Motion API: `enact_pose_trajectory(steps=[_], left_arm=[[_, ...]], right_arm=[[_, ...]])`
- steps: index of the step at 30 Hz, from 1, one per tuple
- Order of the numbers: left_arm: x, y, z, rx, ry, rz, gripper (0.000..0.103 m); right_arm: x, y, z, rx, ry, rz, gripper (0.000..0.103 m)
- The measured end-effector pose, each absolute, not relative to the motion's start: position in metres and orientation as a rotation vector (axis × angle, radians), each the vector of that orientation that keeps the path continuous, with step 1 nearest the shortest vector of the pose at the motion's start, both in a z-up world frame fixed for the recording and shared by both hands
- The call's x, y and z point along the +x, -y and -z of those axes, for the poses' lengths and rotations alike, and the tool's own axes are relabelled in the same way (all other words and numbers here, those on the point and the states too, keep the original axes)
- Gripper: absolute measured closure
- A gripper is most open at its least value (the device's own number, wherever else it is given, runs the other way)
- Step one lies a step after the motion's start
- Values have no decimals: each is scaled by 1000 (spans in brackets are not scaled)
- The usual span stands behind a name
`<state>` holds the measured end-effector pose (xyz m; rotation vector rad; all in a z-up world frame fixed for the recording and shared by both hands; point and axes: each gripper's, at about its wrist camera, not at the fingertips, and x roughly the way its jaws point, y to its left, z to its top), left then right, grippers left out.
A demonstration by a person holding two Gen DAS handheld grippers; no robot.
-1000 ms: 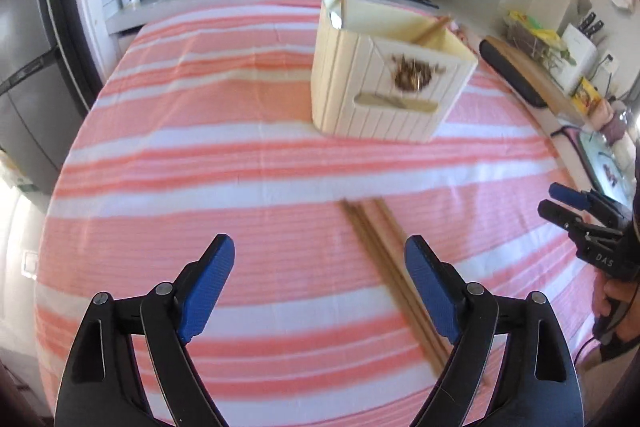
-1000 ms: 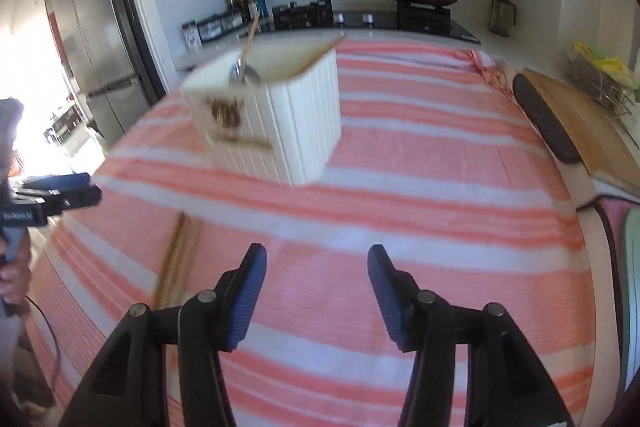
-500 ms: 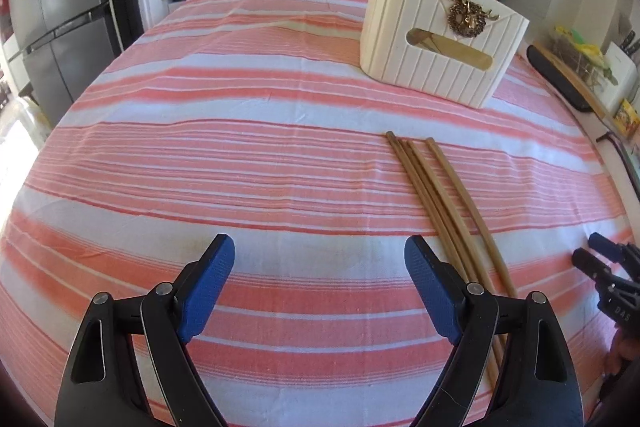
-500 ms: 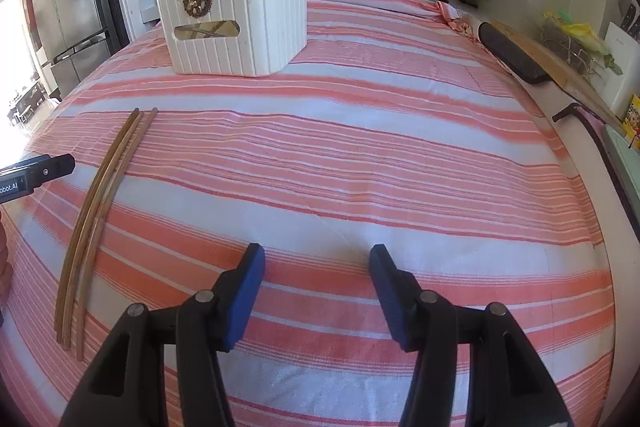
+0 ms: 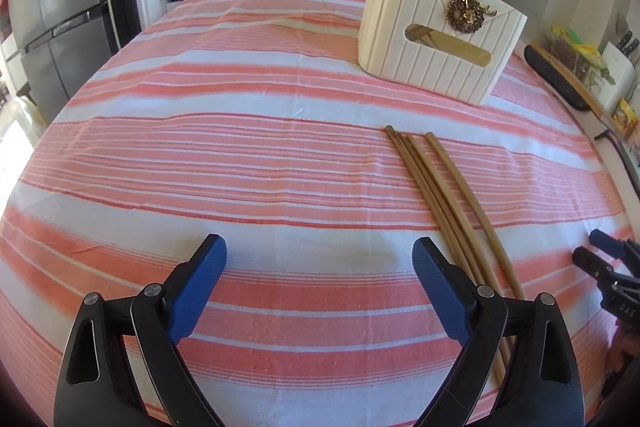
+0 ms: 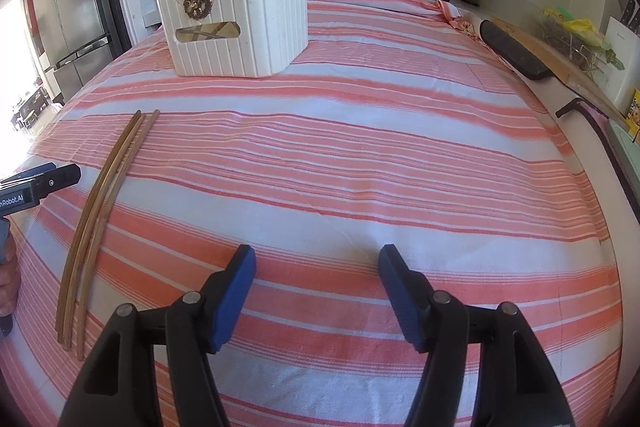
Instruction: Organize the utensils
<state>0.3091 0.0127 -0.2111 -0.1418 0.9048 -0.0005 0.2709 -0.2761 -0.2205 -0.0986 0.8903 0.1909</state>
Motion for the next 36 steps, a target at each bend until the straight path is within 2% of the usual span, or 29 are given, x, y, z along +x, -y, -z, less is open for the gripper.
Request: enact_pose_trajectory(steps=[22, 36], left_arm=[[303, -19, 208, -203, -880, -39, 6], [298, 14, 201, -252, -905, 8, 6]], right_arm=[[271, 277, 220, -98, -890, -191, 37], [271, 277, 220, -96, -891, -192, 37]])
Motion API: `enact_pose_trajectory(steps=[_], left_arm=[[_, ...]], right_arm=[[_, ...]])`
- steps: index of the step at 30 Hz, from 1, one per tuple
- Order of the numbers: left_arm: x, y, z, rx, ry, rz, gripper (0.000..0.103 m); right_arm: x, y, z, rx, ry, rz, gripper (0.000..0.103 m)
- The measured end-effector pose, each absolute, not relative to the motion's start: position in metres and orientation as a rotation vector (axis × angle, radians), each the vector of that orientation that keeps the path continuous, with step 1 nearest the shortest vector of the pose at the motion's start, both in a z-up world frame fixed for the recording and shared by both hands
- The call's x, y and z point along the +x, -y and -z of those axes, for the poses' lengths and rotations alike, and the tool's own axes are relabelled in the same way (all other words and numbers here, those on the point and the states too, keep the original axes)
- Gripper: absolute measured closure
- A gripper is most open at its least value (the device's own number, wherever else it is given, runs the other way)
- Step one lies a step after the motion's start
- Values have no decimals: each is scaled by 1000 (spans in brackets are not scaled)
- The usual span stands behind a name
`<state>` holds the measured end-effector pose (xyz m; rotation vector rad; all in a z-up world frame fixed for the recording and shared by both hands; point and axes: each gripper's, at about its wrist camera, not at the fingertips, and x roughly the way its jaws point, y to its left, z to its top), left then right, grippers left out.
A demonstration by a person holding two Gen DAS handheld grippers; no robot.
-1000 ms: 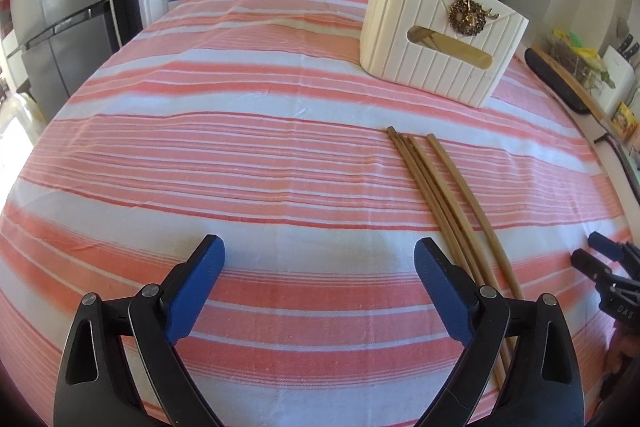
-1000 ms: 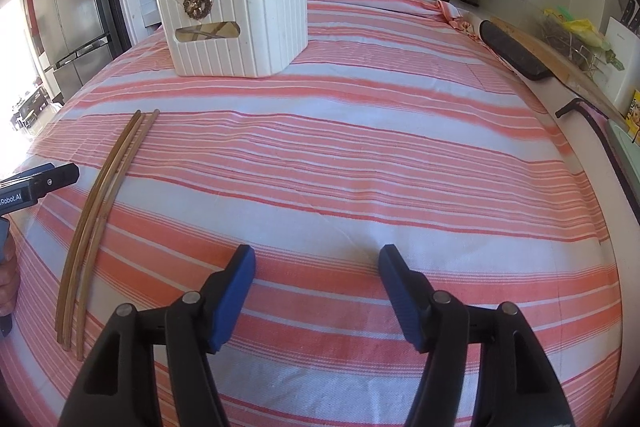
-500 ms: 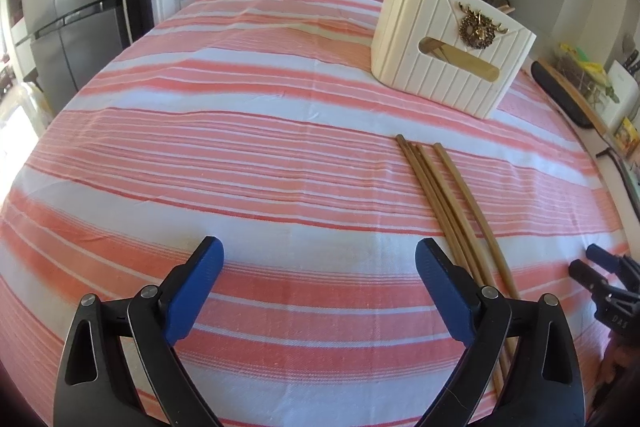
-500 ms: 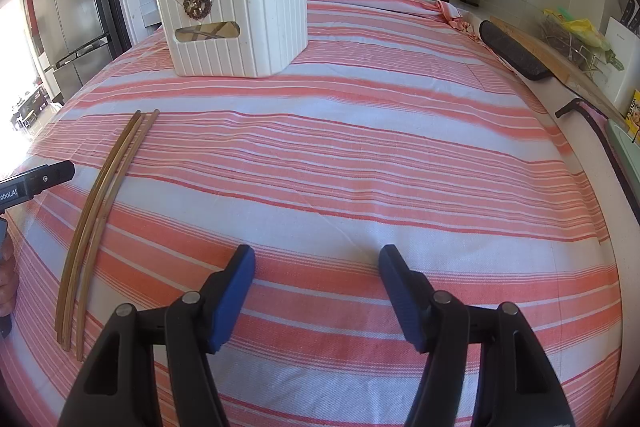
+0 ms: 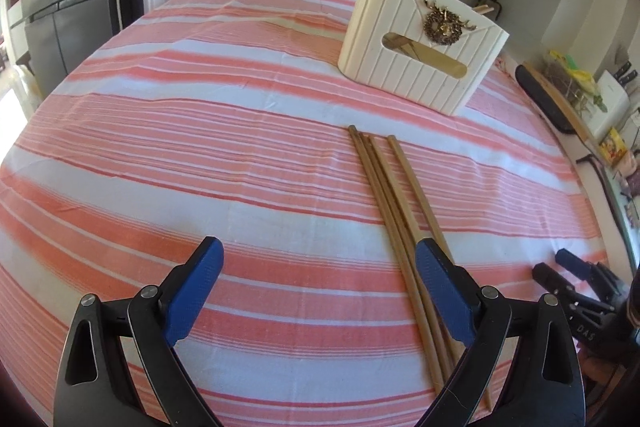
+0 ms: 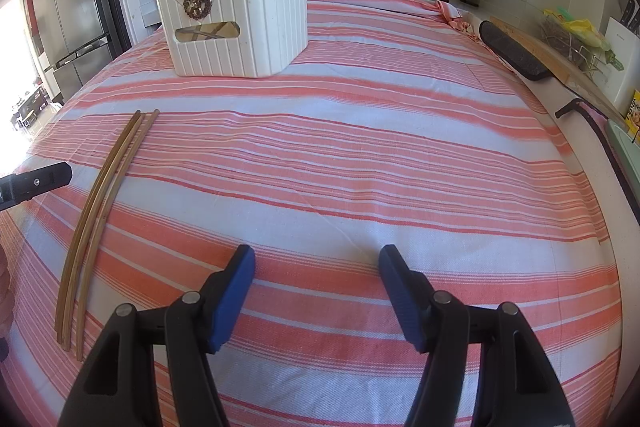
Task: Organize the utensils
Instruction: 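Spread the chopsticks apart and close the left tool on one while the right tool closes on another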
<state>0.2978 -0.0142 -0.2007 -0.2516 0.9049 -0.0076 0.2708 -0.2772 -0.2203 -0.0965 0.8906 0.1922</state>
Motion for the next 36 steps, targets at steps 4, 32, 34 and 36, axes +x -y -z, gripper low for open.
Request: enact_pose_trajectory(steps=[4, 32, 34, 36], left_arm=[[300, 34, 204, -171, -925, 0, 6], [288, 35, 207, -48, -929, -65, 60], [288, 34, 206, -41, -929, -53, 68], [286, 31, 206, -42, -932, -45, 80]], right_arm=[[271, 277, 220, -97, -890, -192, 37], [256, 234, 200, -33, -895, -435, 48], [260, 213, 197, -15, -926, -517, 68], [265, 193, 198, -17, -952, -577, 73]])
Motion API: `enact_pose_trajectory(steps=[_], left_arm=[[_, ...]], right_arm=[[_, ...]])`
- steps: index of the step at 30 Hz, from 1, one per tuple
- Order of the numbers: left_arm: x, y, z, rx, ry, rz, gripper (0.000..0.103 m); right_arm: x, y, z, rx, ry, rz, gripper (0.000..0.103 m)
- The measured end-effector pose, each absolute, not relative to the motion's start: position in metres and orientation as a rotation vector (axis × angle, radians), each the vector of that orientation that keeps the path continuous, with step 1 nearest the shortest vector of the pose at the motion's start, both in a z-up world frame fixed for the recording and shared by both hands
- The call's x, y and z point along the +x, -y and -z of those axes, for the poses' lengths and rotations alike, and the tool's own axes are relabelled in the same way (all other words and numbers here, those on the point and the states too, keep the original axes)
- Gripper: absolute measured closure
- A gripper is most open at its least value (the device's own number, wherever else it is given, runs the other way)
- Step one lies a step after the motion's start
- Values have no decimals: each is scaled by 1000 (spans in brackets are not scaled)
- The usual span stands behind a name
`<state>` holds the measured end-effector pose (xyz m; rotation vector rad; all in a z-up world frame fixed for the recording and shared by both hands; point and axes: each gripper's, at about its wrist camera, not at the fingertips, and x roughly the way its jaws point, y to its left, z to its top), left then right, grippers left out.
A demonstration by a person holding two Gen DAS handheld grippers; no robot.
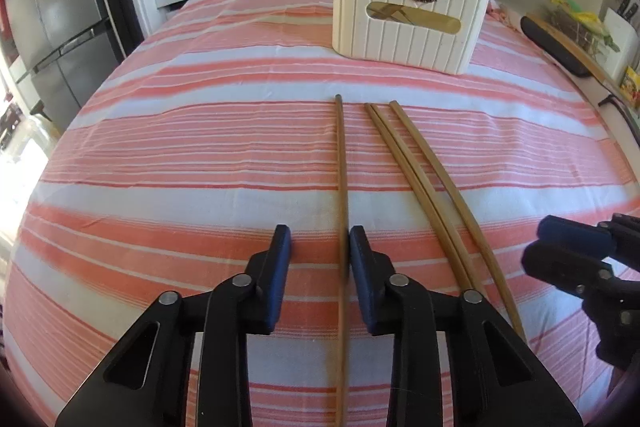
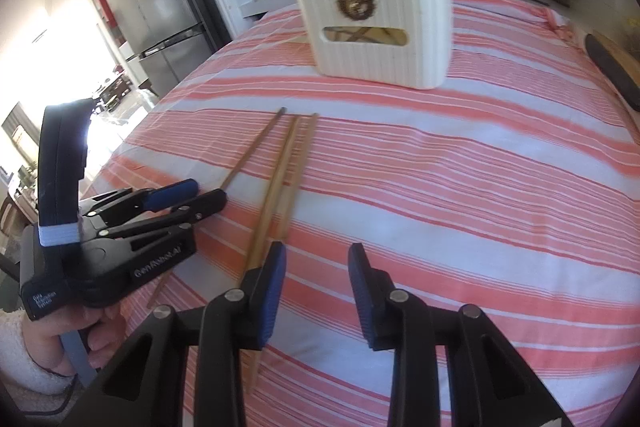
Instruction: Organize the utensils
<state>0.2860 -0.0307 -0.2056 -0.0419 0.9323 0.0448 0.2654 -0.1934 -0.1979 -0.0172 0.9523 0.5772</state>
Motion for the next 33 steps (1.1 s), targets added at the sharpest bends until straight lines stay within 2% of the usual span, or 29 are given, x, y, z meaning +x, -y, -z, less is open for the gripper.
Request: enact_pose_trajectory(steps=[4, 11, 20, 22, 23, 24, 25, 26, 27, 30, 33], left_arm=[[283, 24, 205, -54, -933, -31, 87], [279, 13, 206, -77, -935, -39, 95], [278, -13, 206, -108, -951, -4, 95], [282, -11, 206, -99, -960, 32, 88], [284, -10, 205, -94, -966, 53, 80], [286, -8, 205, -84, -973, 72, 69], [289, -5, 205, -62, -981, 86, 61], [290, -2, 205, -30, -988, 85, 39], [291, 0, 206, 4, -991, 72, 25], [294, 0, 211, 47, -993, 62, 15], [296, -7, 214, 32, -1005, 54, 7]], right_arm=[[271, 166, 207, -93, -995, -605, 92], [262, 166, 212, -242, -954, -397, 97], [245, 270, 214, -182, -950, -100, 97], [244, 284, 215, -151, -939, -96, 95], [245, 291, 215, -130, -941, -104, 93], [246, 292, 215, -118, -940, -105, 82], [245, 295, 215, -112, -937, -105, 66], [245, 296, 214, -107, -935, -115, 58], [246, 297, 215, -106, -934, -128, 50], [249, 295, 218, -125, -940, -162, 49], [253, 299, 220, -106, -937, -178, 43]])
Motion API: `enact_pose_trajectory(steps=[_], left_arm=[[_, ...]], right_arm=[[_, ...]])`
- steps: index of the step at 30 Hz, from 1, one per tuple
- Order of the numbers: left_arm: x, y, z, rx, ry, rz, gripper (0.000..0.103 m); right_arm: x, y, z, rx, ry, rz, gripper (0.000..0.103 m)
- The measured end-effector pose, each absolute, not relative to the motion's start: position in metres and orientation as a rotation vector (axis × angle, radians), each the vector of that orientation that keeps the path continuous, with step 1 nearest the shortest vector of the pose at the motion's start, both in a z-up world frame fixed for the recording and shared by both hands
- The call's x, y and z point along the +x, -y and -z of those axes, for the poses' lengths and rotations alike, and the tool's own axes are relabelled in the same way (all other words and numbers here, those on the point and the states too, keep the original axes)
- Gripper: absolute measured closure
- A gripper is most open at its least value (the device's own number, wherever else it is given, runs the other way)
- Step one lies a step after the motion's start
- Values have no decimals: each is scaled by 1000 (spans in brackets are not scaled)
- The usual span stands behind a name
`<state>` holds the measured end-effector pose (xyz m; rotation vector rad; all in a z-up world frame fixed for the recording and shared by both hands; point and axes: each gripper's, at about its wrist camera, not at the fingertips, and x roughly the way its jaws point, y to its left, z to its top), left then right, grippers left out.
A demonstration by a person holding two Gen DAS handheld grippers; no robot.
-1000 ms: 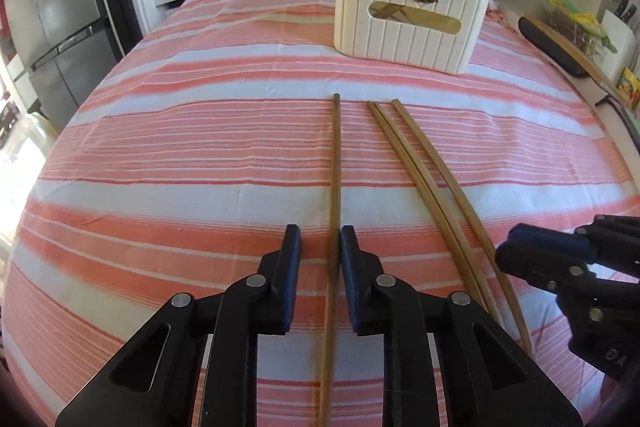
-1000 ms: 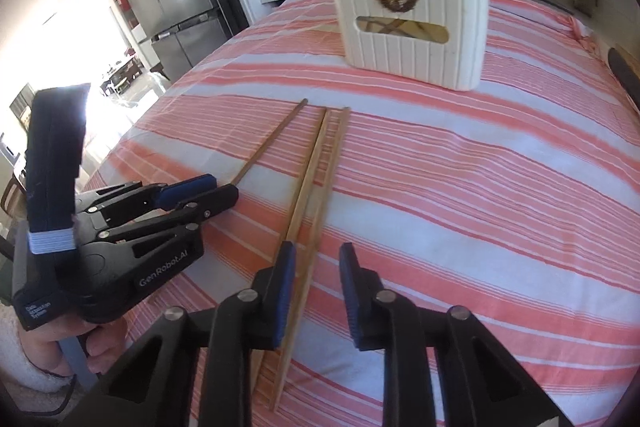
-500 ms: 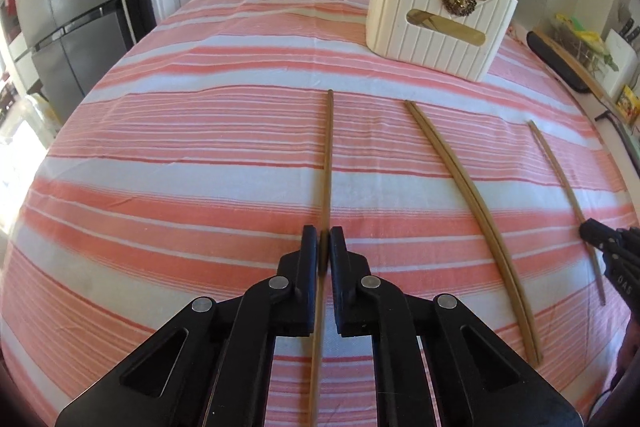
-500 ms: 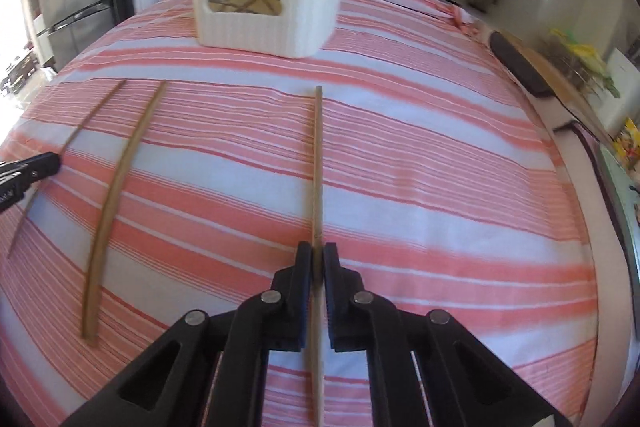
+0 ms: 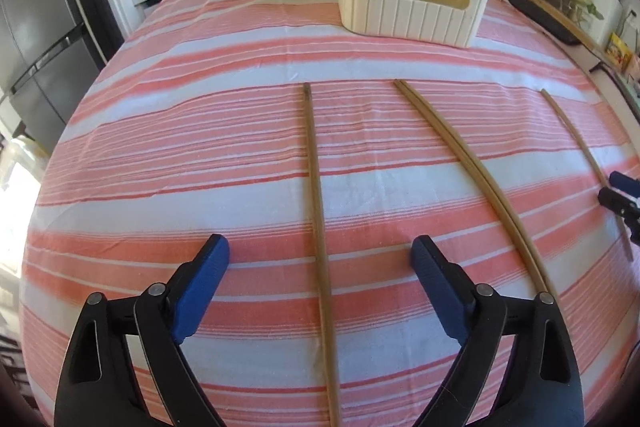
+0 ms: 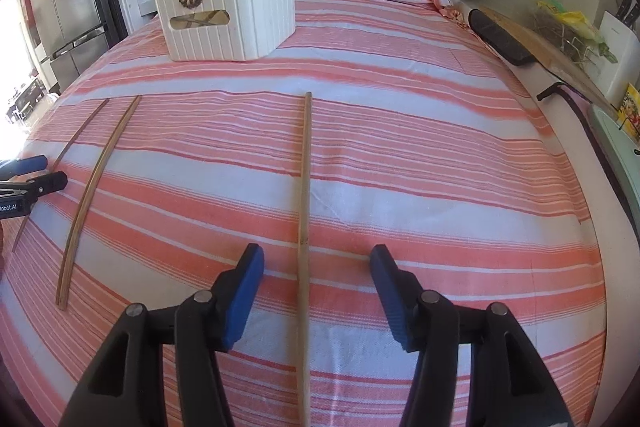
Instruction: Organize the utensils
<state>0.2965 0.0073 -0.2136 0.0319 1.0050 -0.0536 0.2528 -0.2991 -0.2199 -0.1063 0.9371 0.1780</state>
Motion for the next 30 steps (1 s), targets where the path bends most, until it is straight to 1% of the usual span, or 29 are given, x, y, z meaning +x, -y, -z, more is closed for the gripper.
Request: enact_pose_trajectory(steps=[3, 6, 17, 20, 23, 26, 28, 30], left_arm=[[296, -9, 215, 39, -999, 46, 3], [295, -11, 216, 33, -986, 42, 1], [295, -11, 216, 34, -992, 51, 1], [298, -14, 213, 45, -1045, 100, 3], [303, -22, 210, 48, -1077, 139, 4], [313, -26, 211, 75, -1107, 151, 8], [323, -28, 211, 92, -1126, 157, 9], [333, -30, 210, 95, -1142, 167, 12]], right_arm=[[251, 301, 222, -88, -907, -179, 38], [249, 300, 223, -93, -893, -175, 37], [249, 302, 224, -81, -895, -181, 35], [250, 302, 222, -92, -921, -205, 33], [252, 305, 220, -113, -987, -240, 33], [256, 306, 217, -149, -1061, -282, 33], [261, 305, 216, -178, -1109, -310, 33], [268, 306, 216, -173, -1147, -333, 33]])
